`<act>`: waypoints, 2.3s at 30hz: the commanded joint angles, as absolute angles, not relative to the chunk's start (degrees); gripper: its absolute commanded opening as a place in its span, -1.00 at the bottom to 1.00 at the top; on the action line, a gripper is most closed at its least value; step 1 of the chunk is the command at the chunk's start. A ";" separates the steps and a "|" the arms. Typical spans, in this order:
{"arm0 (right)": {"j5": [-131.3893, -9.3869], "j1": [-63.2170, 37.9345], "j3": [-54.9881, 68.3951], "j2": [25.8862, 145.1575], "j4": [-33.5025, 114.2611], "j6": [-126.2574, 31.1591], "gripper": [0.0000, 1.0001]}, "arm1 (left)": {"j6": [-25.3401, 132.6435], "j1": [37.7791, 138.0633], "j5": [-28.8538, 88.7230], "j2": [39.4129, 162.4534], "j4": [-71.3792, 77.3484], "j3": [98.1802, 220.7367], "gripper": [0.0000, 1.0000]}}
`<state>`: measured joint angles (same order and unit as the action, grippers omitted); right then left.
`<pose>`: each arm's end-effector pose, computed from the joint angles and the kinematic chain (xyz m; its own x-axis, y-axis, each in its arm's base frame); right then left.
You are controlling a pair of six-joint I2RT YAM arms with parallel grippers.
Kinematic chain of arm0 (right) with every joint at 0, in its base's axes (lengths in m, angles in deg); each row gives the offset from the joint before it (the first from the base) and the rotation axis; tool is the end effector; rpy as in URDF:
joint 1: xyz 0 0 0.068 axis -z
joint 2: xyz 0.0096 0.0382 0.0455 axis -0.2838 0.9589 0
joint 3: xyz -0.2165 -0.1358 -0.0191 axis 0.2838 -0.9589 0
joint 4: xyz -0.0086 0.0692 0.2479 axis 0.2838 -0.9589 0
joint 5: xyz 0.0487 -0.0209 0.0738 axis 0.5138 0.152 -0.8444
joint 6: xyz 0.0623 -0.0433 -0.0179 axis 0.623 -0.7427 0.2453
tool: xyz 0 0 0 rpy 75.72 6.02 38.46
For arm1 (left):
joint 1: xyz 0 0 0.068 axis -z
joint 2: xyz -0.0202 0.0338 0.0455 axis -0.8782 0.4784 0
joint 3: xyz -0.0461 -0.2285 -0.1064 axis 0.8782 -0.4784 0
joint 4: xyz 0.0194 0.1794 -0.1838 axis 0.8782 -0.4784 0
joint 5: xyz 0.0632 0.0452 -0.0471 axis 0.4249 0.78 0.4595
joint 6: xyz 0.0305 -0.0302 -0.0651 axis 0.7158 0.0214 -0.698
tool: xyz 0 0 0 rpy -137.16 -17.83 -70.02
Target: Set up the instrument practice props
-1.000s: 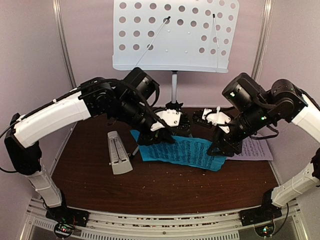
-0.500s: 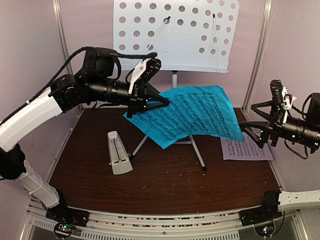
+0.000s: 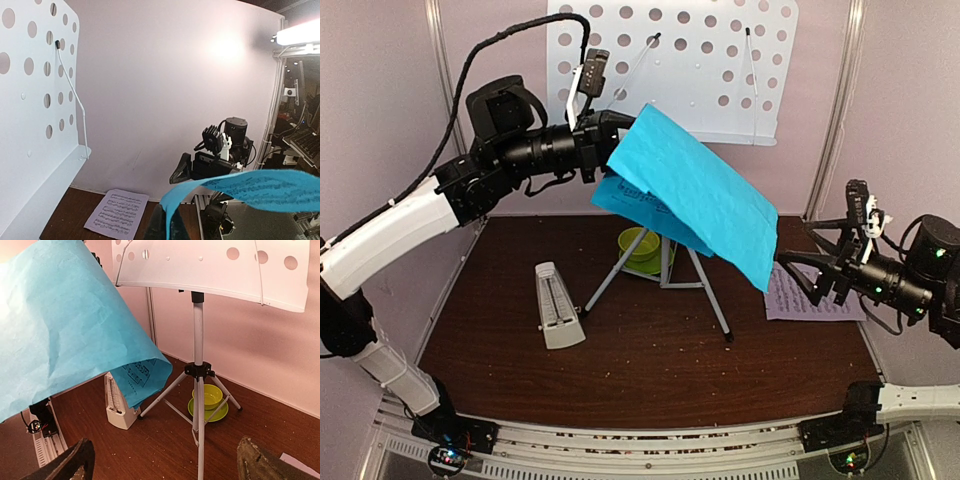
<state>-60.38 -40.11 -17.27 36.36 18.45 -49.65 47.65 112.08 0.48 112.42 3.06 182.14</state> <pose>0.0888 0.1297 0.3750 -0.0933 0.0076 -0.9956 -0.8064 0.5859 0.0800 0.1976 -0.3055 0.4750 -0.1938 -0.1406 -0.9709 0.9808 -0.0070 -0.1948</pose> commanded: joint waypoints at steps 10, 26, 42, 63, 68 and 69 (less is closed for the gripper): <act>-60.51 -39.89 -18.98 41.97 35.96 -53.91 1.00 | 36.87 110.98 -4.75 114.71 14.92 181.62 -1.00; -59.33 -40.08 -8.91 47.06 41.53 -54.35 0.21 | 40.29 110.97 -4.89 115.06 9.37 179.03 -1.00; -59.26 -40.09 -9.36 50.26 45.13 -41.32 -0.71 | 42.81 111.78 -4.17 114.17 11.94 179.16 -1.00; -50.13 -36.54 22.15 62.43 27.08 -58.73 -1.00 | 82.11 123.75 57.96 111.35 -7.06 195.88 -0.05; -50.61 -34.94 24.89 64.90 28.22 -60.37 -1.00 | 91.17 124.44 66.73 116.50 -3.07 200.58 0.06; -50.98 -34.52 25.34 65.49 28.35 -60.54 -1.00 | 93.02 124.44 67.50 118.14 -3.34 202.65 0.08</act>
